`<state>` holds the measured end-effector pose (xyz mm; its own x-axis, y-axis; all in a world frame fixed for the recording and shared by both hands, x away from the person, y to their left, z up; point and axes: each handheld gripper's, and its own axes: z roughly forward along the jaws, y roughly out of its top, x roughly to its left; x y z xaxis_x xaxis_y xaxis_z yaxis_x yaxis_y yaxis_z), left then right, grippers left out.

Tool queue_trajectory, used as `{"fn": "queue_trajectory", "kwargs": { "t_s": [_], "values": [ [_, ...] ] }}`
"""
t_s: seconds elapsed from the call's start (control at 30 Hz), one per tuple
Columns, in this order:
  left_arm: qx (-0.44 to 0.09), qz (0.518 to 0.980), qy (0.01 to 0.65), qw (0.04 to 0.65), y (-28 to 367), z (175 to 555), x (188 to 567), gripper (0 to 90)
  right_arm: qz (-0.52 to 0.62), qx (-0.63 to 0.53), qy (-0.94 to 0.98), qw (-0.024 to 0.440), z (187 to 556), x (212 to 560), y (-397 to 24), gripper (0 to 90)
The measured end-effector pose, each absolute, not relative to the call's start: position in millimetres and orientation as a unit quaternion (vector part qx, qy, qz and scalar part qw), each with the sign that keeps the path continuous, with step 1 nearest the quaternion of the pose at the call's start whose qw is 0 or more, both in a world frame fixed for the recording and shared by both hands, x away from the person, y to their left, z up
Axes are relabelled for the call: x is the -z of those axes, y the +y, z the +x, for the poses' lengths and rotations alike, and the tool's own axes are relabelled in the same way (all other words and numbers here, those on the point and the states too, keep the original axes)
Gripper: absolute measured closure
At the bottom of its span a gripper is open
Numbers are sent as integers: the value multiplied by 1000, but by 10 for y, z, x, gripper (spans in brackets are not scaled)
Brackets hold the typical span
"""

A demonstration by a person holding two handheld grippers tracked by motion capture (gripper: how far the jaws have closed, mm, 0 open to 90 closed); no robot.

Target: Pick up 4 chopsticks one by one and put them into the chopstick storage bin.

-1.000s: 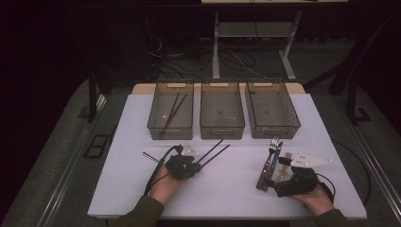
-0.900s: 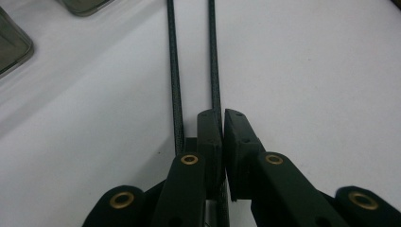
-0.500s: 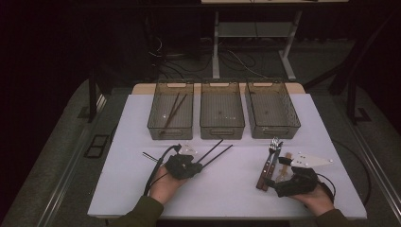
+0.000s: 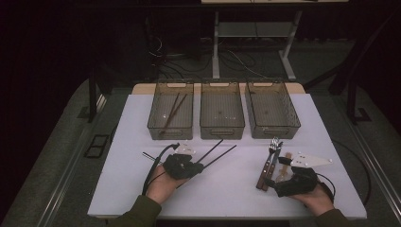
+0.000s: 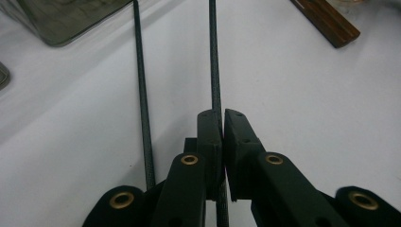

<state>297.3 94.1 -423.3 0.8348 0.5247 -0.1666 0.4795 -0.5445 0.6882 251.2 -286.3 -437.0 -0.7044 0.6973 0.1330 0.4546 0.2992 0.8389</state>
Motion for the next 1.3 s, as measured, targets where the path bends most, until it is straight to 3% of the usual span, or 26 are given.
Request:
{"fn": "queue_trajectory", "kwargs": {
  "t_s": [0.5, 1.3],
  "values": [
    [-26, 874, 280, 395, 1042, 2976, 4160, 859, 349, -484, 796, 103, 2587, 4343, -2917, 6],
    [-44, 868, 286, 403, 1286, 3047, 4046, 859, 357, -481, 792, 119, 2561, 4373, -2870, 6]
  ]
}}
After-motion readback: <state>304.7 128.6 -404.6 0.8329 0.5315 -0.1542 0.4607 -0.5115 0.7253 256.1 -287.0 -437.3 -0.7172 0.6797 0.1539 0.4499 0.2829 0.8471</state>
